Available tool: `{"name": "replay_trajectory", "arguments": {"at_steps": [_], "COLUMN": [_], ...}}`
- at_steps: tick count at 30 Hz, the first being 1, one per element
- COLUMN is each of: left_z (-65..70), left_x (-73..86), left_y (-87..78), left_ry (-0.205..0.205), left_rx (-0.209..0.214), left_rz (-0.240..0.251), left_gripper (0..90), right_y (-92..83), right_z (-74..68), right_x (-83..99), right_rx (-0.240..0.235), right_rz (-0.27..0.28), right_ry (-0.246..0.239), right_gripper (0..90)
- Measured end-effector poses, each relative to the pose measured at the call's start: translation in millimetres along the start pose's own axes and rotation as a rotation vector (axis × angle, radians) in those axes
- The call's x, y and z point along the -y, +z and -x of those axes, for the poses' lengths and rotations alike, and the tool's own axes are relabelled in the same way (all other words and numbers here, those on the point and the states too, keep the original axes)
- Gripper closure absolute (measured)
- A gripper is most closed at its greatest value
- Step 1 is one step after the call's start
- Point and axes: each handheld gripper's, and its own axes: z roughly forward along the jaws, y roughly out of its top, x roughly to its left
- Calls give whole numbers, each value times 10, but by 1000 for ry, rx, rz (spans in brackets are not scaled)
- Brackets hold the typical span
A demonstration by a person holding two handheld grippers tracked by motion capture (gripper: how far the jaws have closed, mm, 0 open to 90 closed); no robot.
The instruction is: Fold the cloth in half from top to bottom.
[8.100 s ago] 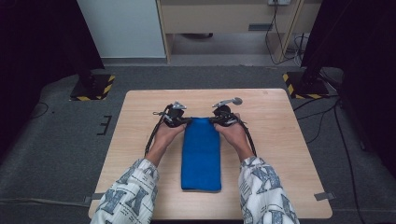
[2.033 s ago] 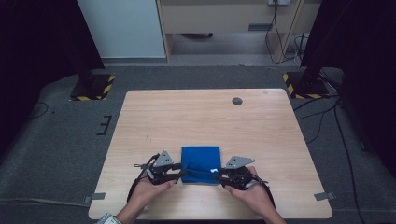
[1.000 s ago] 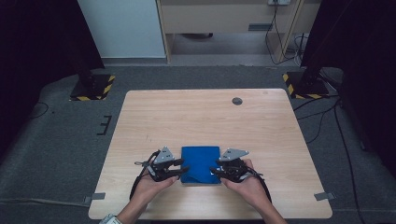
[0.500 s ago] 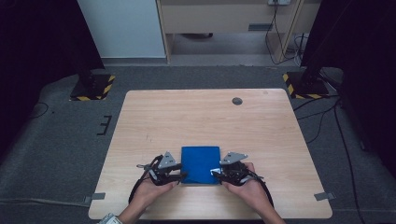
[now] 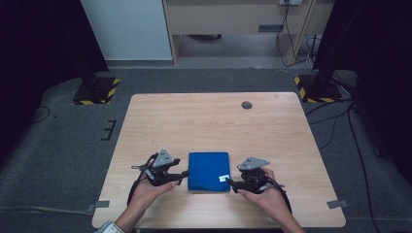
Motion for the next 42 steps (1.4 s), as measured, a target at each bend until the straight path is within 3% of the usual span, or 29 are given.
{"name": "replay_trajectory", "arguments": {"at_steps": [7,17,27,42], "left_z": [-264,-597,-836,-1037], "left_x": [-131,-165,-35,139], "left_y": [-149,-319,-388,-333], "left_ry": [-44,-75,-106,-119], "left_rx": [-61,-105,-143,-161], "left_rz": [21,-3,-23,-75], "left_gripper": [157,79,61,60], "right_y": [-80,-194,-280,-347], "right_z": [277,649,959,1377], "right_x": [-273,-450,-346,-67], "right_rx": [50,103,152,240], "right_rz": [103,139,152,128], "right_ry": [83,117,179,262], "right_gripper": [143,94,89,112]}}
